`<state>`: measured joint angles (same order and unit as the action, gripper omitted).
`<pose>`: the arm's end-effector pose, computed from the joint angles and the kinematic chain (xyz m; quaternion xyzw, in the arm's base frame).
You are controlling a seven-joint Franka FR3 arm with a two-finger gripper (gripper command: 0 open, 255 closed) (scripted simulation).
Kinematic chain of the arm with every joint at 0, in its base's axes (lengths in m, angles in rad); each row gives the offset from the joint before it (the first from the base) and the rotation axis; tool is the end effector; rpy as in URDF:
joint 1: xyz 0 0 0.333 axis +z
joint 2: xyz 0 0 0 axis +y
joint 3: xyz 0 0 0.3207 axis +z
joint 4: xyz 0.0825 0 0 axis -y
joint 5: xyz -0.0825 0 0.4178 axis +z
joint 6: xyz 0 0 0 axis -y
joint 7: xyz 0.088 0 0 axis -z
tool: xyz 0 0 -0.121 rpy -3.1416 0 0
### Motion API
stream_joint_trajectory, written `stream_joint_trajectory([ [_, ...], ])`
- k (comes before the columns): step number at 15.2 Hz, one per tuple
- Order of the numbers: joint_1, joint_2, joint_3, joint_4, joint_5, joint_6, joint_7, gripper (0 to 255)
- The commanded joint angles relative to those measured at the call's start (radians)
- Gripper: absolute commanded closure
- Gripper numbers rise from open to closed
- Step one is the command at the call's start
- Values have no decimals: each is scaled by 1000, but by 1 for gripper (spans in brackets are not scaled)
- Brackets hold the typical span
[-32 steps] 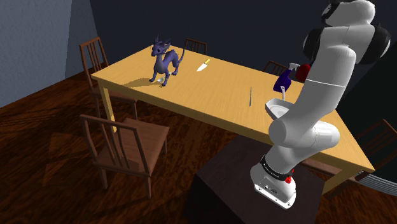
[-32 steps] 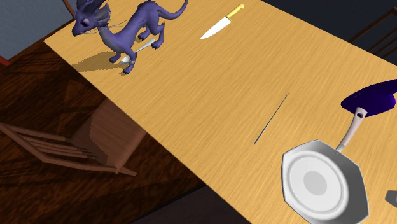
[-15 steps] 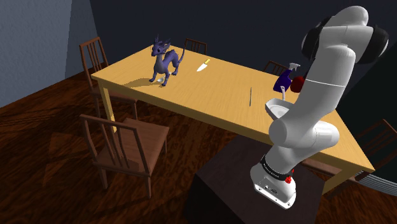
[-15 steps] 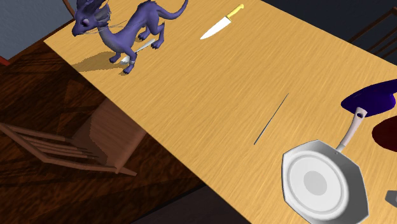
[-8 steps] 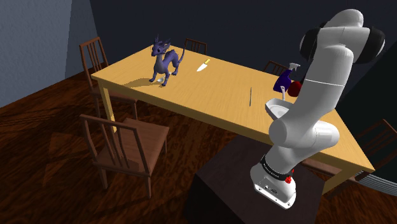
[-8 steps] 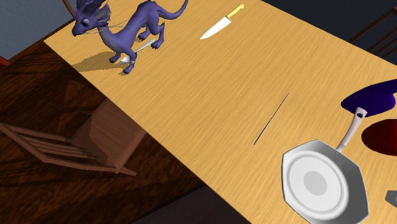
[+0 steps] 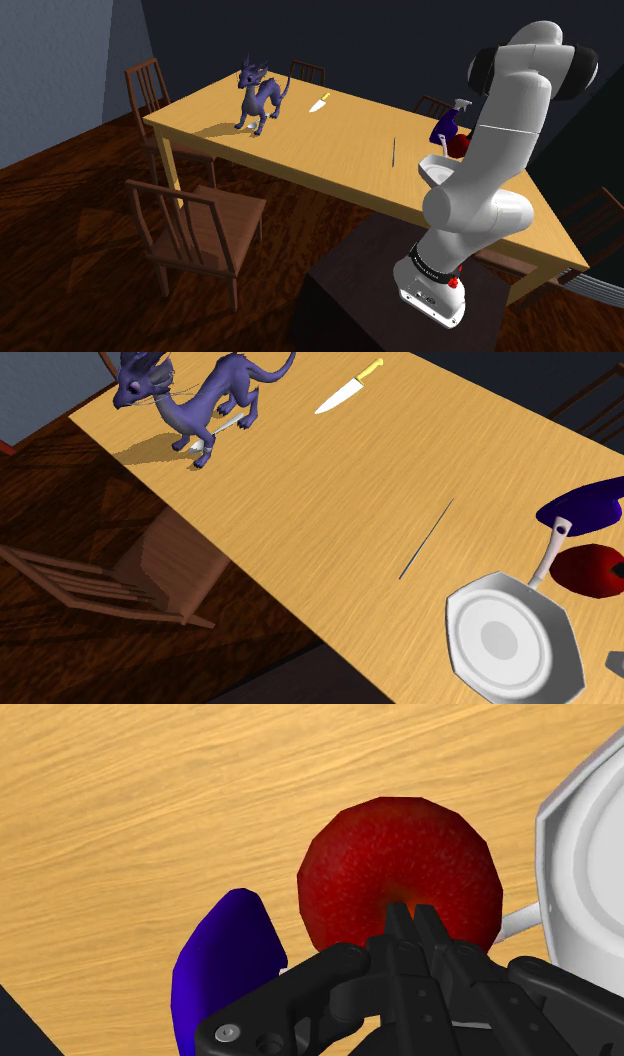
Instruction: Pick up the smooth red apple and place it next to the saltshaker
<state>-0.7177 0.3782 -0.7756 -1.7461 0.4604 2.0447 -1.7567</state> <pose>0.1221 -0.6629 0.3882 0.9956 0.0497 0.0746 0.0267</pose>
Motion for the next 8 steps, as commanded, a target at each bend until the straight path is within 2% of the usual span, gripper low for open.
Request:
stream_joint_trajectory([
  [1, 0, 8, 5, -8, 8, 12, -5, 255],
  [7, 0, 8, 5, -8, 8, 12, -5, 255],
  [8, -2, 10, 6, -7, 9, 12, -6, 0],
])
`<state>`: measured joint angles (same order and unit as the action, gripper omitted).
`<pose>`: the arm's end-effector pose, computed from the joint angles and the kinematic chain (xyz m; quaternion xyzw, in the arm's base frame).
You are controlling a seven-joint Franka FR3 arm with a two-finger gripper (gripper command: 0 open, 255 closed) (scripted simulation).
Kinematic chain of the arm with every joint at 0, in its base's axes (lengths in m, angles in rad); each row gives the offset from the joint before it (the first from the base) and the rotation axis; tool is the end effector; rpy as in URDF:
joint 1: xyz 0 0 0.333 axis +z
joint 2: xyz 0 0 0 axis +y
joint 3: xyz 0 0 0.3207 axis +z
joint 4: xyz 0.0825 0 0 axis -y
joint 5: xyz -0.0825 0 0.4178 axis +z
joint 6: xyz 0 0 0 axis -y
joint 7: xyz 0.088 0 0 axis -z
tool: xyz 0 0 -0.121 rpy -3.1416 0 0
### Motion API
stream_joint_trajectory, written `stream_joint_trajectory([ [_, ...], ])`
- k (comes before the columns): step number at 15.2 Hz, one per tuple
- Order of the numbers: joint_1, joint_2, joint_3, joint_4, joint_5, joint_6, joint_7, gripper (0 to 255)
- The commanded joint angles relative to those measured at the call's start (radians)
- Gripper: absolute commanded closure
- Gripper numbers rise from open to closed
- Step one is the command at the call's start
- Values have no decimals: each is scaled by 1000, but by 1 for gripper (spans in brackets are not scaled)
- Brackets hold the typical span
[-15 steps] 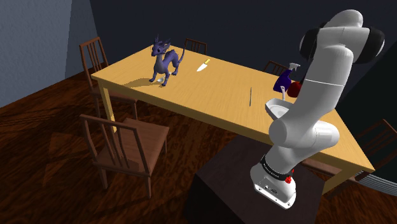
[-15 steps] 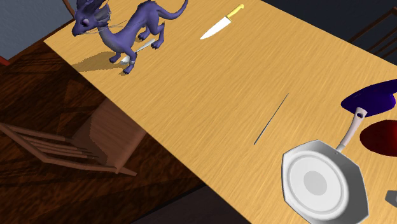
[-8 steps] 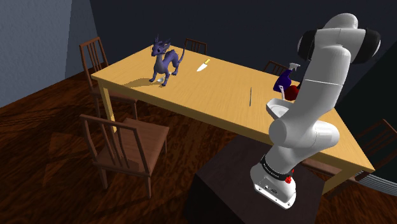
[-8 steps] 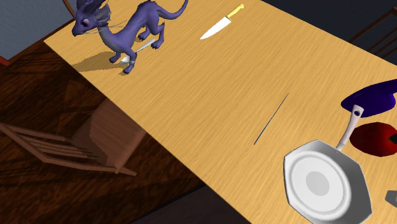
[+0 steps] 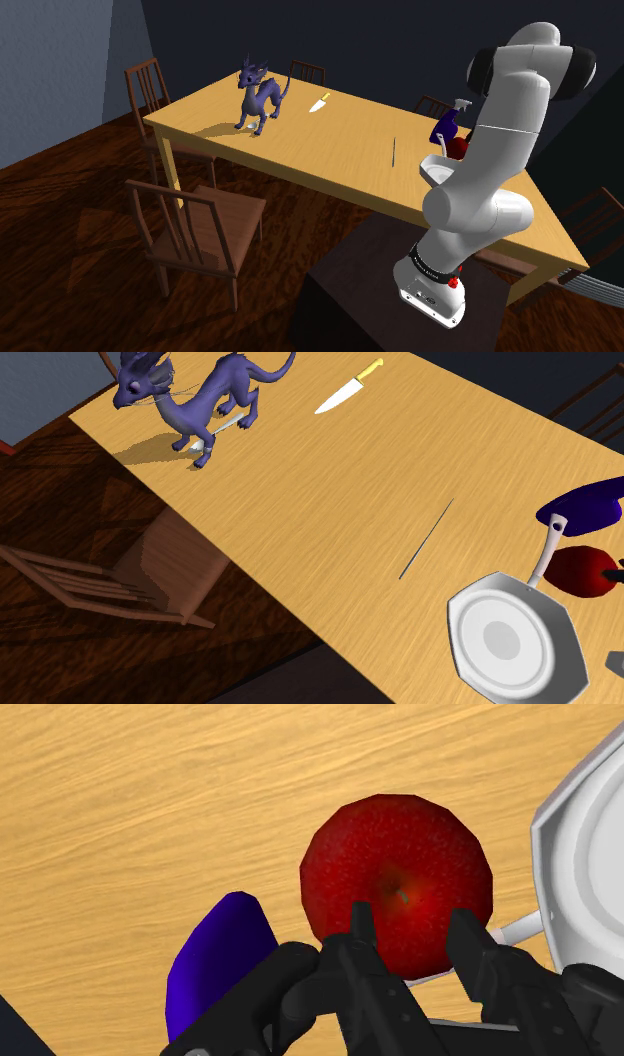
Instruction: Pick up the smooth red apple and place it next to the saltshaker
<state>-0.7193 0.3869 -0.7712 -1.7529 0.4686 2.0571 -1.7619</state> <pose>0.1232 -0.6631 0.3808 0.9956 0.0499 0.0745 0.0265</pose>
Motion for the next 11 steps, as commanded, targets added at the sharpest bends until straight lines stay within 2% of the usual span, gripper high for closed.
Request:
stream_joint_trajectory([
  [1, 1, 0, 1, -1, 0, 0, 0, 0],
  [5, 1, 0, 1, -1, 0, -1, 1, 0],
  [9, 9, -54, -27, 59, -53, -97, 33, 0],
  [11, 9, -54, -27, 59, -53, -97, 33, 0],
])
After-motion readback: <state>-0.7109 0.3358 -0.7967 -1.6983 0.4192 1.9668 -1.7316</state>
